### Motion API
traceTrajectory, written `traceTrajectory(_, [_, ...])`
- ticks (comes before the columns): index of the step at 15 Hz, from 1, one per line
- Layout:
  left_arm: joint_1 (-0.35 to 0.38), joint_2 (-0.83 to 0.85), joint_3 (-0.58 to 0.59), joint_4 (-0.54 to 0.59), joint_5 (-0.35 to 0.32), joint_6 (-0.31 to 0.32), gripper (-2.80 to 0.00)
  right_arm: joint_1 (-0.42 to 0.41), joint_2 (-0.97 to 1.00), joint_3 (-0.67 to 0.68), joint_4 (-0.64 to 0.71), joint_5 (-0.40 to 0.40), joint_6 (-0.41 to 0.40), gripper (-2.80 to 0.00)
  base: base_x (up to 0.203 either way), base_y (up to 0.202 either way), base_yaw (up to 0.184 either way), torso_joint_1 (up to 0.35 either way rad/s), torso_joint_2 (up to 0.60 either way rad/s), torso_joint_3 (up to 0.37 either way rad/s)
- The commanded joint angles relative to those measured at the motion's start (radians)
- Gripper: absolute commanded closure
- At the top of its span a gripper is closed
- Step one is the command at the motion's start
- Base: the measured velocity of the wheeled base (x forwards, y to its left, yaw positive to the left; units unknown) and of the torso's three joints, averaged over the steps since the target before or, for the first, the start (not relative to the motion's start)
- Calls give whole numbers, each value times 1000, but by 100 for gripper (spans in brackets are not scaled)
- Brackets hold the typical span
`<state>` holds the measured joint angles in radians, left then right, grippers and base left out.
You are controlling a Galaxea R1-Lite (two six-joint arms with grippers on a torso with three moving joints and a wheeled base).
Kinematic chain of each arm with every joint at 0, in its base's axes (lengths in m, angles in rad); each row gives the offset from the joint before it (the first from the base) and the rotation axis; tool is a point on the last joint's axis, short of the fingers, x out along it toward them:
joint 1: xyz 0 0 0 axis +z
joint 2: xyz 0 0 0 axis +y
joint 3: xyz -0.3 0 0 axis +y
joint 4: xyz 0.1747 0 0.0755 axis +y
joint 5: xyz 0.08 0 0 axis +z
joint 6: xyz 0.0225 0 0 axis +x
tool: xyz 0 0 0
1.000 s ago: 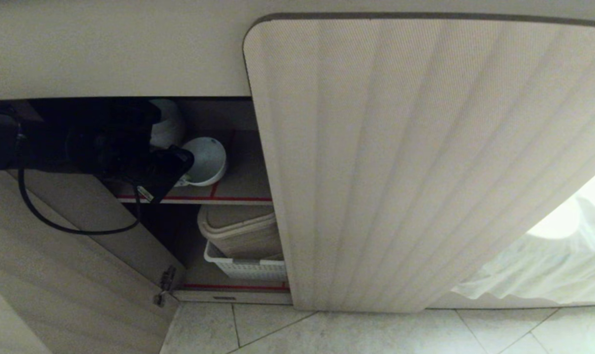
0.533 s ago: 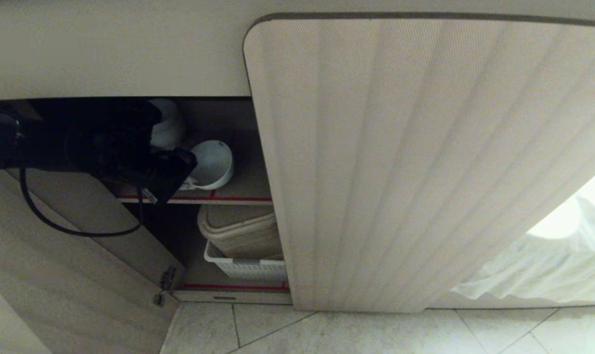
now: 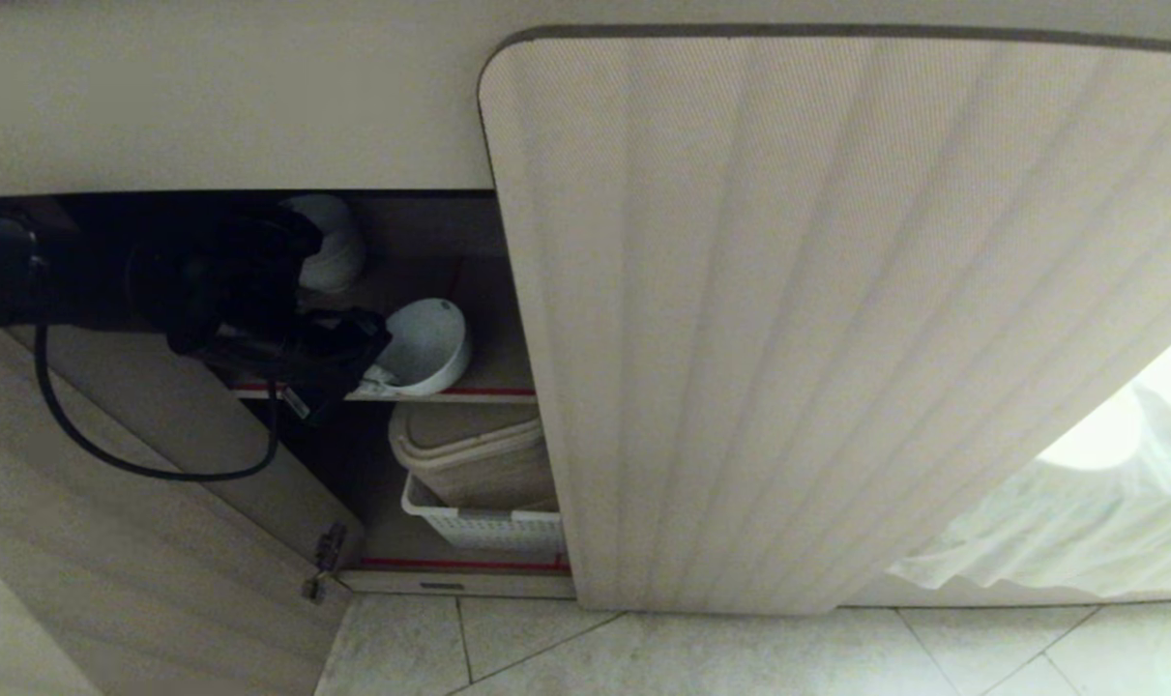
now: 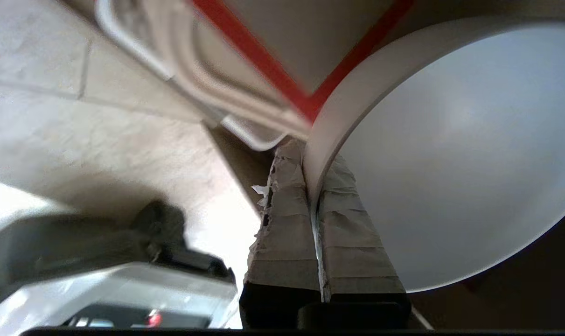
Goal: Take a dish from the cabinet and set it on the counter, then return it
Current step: Put it back into the cabinet
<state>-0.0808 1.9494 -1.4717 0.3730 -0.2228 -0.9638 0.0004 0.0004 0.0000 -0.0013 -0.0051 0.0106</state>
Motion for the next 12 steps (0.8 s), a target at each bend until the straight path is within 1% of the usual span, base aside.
traceTrajectory(1, [2, 5, -6, 34, 0, 6, 0, 0, 0, 0, 0, -1, 0, 0, 0, 0, 0, 0, 0, 0])
traceTrajectory(3, [5, 6, -14, 47, 4, 16, 0, 1, 0, 0, 0, 1, 0, 0, 0, 0, 0, 0, 0, 0])
traceTrajectory(5, [13, 15, -41, 91, 15, 65, 0, 0, 0, 0, 0, 1, 0, 0, 0, 0, 0, 0, 0, 0])
traceTrajectory(7, [19, 24, -55, 94, 26, 96, 0, 0, 0, 0, 0, 1, 0, 0, 0, 0, 0, 0, 0, 0])
traceTrajectory(12, [23, 54, -91, 96, 32, 103, 0, 0, 0, 0, 0, 1, 0, 0, 0, 0, 0, 0, 0, 0])
